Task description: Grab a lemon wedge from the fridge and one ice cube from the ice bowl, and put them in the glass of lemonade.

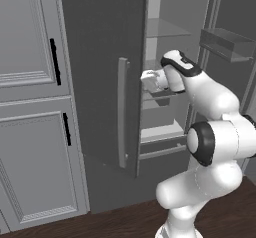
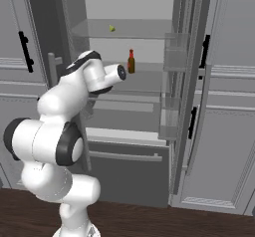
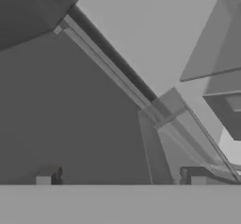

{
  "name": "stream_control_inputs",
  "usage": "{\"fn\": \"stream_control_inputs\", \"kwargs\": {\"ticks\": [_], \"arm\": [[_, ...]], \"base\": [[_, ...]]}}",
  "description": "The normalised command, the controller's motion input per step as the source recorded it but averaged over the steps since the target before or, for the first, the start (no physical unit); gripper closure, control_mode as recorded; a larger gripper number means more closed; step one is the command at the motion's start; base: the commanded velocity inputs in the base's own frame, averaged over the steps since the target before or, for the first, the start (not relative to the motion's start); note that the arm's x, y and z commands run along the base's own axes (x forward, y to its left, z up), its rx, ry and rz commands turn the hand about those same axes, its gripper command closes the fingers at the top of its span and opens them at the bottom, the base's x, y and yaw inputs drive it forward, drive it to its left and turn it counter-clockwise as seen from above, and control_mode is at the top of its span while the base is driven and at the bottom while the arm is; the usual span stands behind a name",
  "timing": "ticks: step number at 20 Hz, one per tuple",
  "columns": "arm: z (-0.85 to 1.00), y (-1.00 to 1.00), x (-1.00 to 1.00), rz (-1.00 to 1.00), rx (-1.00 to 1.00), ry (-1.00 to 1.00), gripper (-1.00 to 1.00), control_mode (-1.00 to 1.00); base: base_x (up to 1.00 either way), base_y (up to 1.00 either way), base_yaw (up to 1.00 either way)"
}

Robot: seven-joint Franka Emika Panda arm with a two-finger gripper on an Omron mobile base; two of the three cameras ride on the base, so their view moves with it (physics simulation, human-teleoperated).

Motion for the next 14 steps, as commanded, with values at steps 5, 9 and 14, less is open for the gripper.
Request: {"fn": "stream_control_inputs", "kwargs": {"ticks": [5, 9, 14], "arm": [[0.0, 0.53, -0.13, 0.21, 0.02, -0.01, -1.0, -1.0], [0.0, 0.79, -0.66, 0.3, 0.03, -0.07, -1.0, -1.0], [0.0, 0.92, -0.69, 0.27, 0.01, -0.12, -1.0, -1.0]], "base": [[0.0, 0.0, 0.0], [0.0, 0.0, 0.0], [0.0, 0.0, 0.0]]}}
